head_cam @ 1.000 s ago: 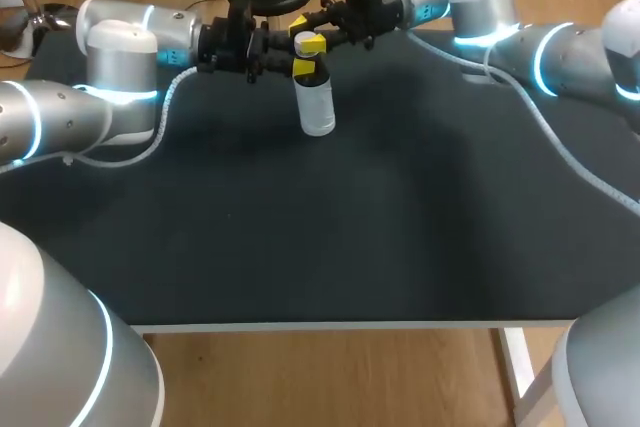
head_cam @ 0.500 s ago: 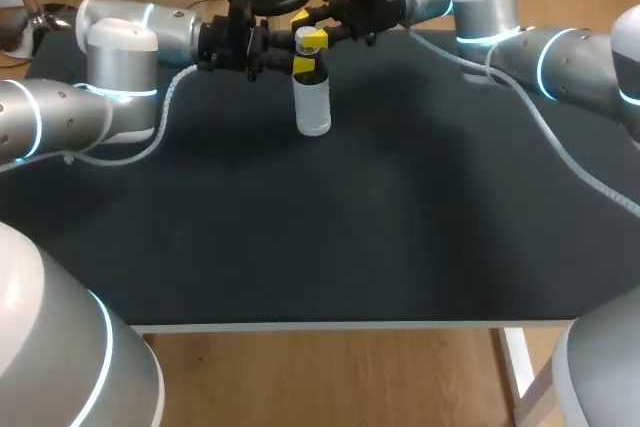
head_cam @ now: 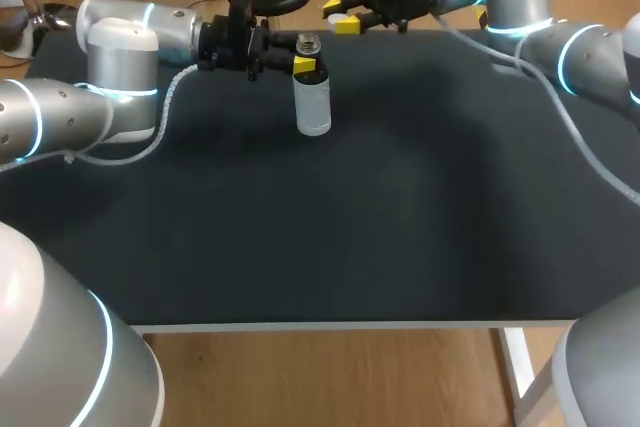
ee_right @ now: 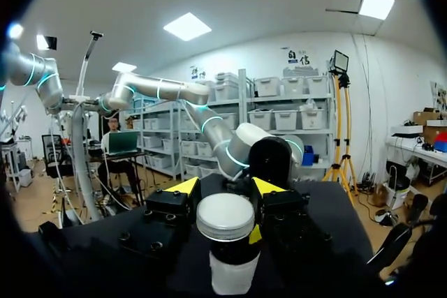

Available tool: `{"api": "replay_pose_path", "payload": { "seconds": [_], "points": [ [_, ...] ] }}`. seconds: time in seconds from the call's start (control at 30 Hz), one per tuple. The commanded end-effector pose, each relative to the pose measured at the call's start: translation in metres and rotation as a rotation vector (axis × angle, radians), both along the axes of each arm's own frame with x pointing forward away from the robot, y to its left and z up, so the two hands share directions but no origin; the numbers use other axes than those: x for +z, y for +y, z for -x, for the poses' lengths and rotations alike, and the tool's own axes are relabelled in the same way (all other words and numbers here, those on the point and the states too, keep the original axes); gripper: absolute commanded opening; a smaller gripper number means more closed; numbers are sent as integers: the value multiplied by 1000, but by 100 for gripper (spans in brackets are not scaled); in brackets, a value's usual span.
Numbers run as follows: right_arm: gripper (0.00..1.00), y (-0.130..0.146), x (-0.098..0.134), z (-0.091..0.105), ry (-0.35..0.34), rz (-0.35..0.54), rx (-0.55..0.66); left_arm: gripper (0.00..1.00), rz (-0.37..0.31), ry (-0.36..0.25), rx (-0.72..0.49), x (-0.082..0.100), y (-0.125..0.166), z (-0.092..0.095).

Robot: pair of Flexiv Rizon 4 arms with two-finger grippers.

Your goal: Unscrew the bottle cap

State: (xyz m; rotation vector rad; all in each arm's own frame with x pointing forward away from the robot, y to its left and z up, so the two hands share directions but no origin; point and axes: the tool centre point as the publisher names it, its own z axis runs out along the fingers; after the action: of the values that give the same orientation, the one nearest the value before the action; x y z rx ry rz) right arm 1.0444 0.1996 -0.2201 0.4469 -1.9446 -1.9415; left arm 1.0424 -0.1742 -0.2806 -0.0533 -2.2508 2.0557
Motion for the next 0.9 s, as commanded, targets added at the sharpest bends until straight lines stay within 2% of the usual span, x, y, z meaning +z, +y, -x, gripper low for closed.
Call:
{"api": "replay_pose_path", "payload": {
  "seconds": [0.03, 0.17, 0.23, 0.37, 0.4, 0.47, 0.6, 0.7, 0.9],
  "points": [
    [0, -36, -11, -4, 21, -4, 224, 0, 0, 1, -4, -1, 0, -2],
    [0, -62, -28, 0, 46, 8, 120, 0, 0, 1, -4, -1, 0, -2],
    [0, -78, -41, 1, 66, 33, 22, 0, 0, 1, -4, -1, 0, -2],
    [0, -95, -65, 7, 97, 42, -66, 0, 0, 1, -4, -1, 0, -2],
    [0, -99, -71, 8, 103, 56, -100, 0, 0, 1, -4, -1, 0, -2],
    [0, -106, -85, 11, 109, 148, -160, 0, 0, 1, -4, -1, 0, -2],
    [0, -120, -110, 15, 129, 186, -289, 0, 0, 1, -4, -1, 0, -2],
    [0, -127, -122, 17, 142, 211, -359, 0, 0, 1, -4, -1, 0, -2],
    [0, -130, -135, 16, 165, 231, -400, 0, 0, 1, -4, -1, 0, -2]
  ]
}}
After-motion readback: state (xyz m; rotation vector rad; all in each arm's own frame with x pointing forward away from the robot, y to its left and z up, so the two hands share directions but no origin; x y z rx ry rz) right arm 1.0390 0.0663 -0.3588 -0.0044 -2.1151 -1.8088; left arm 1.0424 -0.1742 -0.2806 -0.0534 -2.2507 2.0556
